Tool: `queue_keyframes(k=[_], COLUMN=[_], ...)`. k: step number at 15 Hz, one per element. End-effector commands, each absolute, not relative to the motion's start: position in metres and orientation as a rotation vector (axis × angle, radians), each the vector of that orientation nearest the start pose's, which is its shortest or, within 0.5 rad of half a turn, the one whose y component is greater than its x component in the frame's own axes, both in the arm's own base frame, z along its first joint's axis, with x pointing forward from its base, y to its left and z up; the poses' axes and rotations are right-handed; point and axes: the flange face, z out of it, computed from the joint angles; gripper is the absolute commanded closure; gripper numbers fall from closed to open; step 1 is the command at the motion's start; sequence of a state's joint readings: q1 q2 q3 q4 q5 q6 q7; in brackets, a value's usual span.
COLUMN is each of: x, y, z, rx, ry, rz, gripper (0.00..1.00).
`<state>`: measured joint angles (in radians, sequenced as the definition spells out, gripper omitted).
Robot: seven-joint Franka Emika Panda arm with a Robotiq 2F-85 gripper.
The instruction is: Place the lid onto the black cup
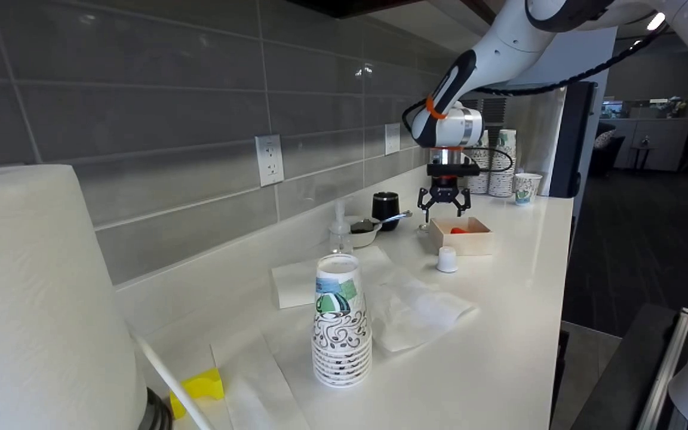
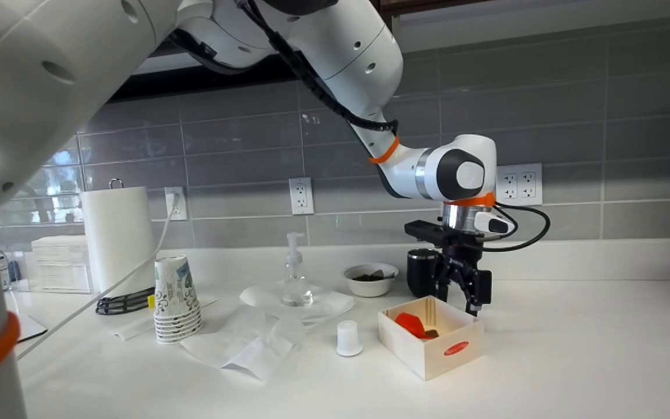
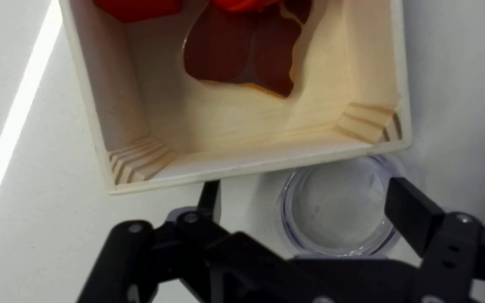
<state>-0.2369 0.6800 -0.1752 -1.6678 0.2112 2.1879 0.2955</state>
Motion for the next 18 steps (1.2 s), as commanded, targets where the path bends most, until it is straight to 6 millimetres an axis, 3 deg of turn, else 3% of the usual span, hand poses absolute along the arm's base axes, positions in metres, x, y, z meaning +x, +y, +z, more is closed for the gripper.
queue_keyframes(k=[1,5,6,7,10,18], x=[0.6156,0.6147,0.6147,0.6147,0.6141,0.6148], y=[-0.246,-0.2458,-0.2463,-0.2466,-0.2469,-0.2447], z=[0.1993,0.1959,0.1952,0.1947,0.1922,0.198], rx=[-2.863,-2.888,-2.894,-2.899,-2.915,-2.923], ry=[1.207,1.21,1.209,1.209,1.206,1.196], rz=[0.186,0.159,0.148,0.136,0.101,0.007], gripper=[0.0,0.0,0.04,0.24,0.36,0.99])
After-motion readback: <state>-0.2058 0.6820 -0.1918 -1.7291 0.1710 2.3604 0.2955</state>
